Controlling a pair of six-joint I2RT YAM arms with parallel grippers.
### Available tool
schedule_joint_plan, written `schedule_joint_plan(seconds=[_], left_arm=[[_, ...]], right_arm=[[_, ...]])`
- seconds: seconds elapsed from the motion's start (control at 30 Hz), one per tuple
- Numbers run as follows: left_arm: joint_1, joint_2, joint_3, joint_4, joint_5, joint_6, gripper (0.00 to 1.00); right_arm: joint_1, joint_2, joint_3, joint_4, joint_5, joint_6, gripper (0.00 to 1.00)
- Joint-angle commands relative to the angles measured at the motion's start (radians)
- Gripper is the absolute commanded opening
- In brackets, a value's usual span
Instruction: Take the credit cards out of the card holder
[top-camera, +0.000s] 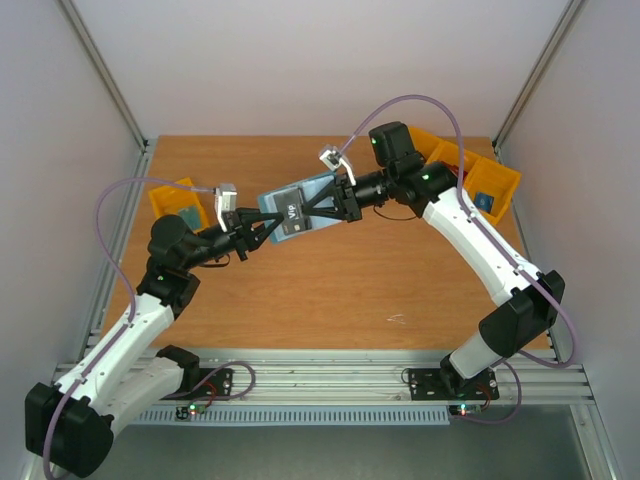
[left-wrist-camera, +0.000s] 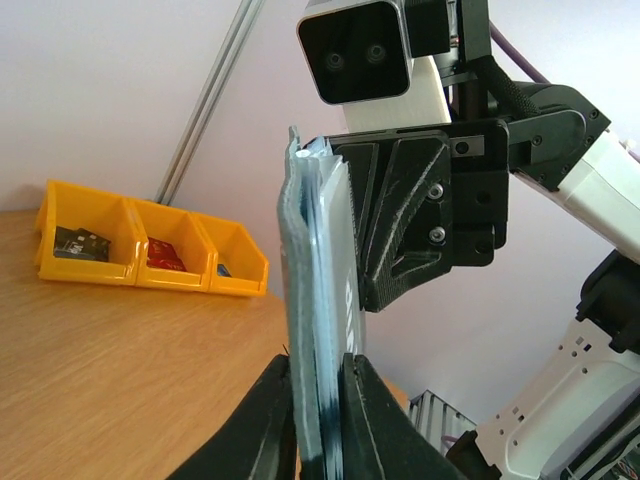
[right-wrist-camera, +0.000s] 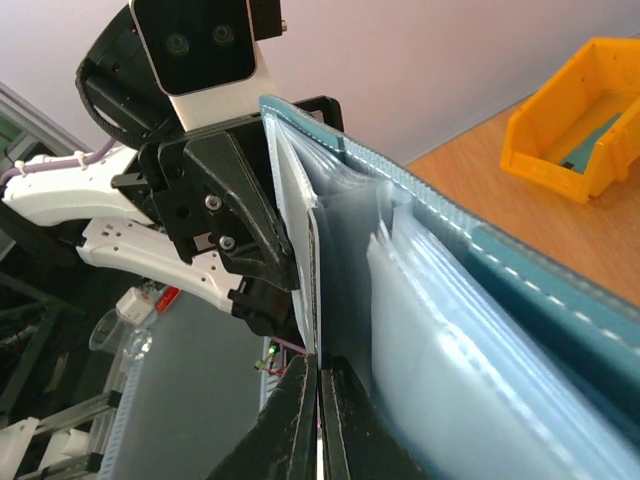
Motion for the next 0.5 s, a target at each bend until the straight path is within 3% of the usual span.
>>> schedule_joint_plan(seconds=[0.0, 0.13, 0.47], left_arm=[[0.004, 0.003, 0.002, 0.003, 0.006, 0.014, 0.12], [0.004, 0.005, 0.003, 0.002, 0.002, 0.018, 0.04], [0.008, 0.007, 0.002, 0.004, 0.003, 0.015, 0.01]], right_arm=[[-0.029, -0.041, 0.036, -0.041, -0.004, -0.036, 0.01], [-0.033, -0.042, 0.04, -0.062, 0.004, -0.049, 0.01], [-0.074, -0.051, 0.034, -0.088, 0.007, -0.059, 0.01]])
